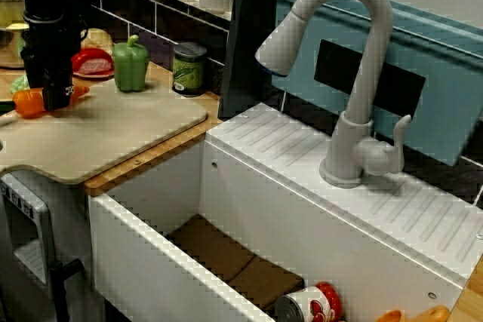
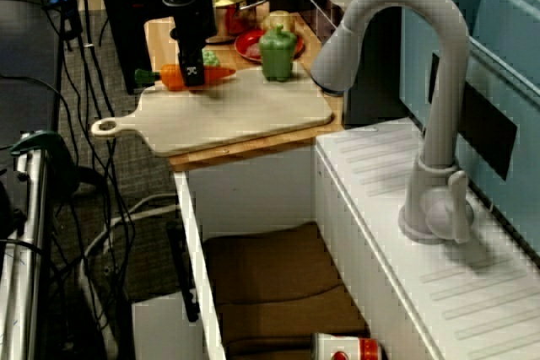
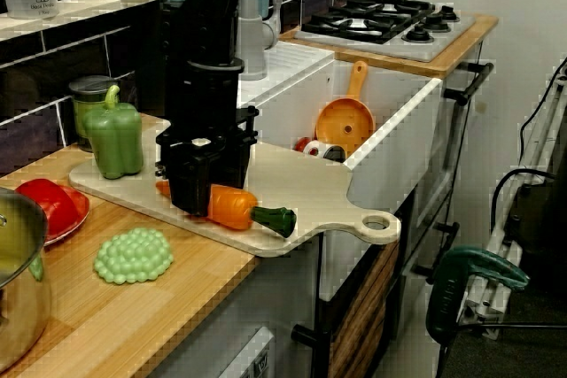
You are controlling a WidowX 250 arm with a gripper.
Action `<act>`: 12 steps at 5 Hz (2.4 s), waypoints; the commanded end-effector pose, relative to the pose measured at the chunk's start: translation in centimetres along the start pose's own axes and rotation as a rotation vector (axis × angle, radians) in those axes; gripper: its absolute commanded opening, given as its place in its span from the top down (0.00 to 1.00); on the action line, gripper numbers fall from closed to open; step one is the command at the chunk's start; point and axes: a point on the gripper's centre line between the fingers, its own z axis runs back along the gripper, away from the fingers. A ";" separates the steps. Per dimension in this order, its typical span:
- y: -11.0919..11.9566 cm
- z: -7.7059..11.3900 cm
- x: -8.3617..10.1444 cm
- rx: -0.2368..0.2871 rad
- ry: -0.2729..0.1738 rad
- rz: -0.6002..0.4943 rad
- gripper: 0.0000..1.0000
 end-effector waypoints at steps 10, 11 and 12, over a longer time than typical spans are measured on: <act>15.0 8.3 2.3 -0.048 -0.113 0.329 1.00; 15.7 7.7 2.7 -0.014 -0.141 0.341 1.00; 16.3 6.9 3.4 0.000 -0.126 0.362 1.00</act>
